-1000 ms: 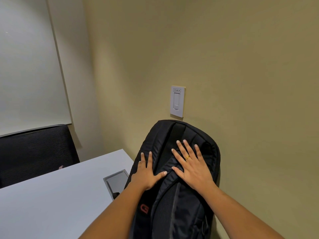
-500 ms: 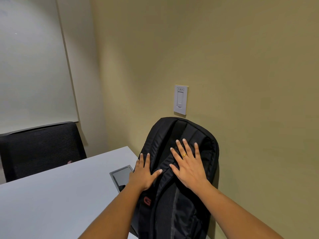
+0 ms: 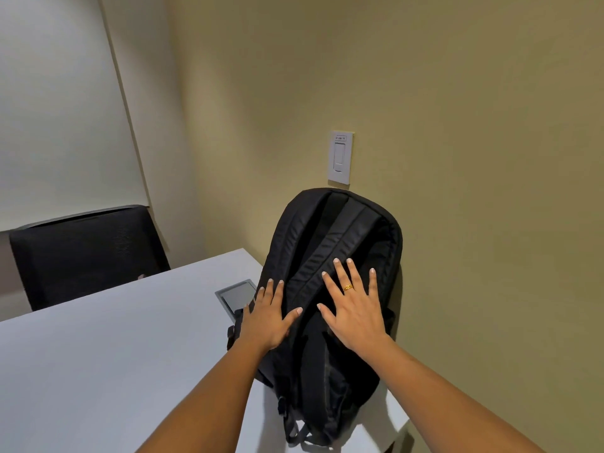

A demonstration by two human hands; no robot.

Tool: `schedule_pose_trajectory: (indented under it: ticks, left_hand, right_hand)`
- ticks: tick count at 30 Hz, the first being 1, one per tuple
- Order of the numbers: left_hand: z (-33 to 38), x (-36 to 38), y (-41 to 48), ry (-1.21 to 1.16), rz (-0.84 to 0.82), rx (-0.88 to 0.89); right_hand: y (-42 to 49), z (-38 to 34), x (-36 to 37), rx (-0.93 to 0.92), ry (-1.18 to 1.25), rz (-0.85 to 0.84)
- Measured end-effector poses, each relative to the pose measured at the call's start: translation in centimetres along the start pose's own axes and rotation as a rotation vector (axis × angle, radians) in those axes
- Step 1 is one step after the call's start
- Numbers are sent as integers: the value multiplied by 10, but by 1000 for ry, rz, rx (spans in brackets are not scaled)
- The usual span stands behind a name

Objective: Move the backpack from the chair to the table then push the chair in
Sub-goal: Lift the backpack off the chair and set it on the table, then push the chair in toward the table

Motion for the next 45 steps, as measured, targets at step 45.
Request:
schedule_pose_trajectory:
  ticks: [45]
  left_hand:
    - [-33, -67, -570, 163, -267, 58]
  right_hand:
    - [-427, -149, -295, 186, 185, -448]
Point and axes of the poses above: each hand's wrist, its own y-axis towards the middle knuckle, its own x-axis out of the palm, z = x × y, the point moved 3 cm from there along y, towards the middle knuckle, and after that the axes turned 8 degrees about z, right-handed, at the moved point
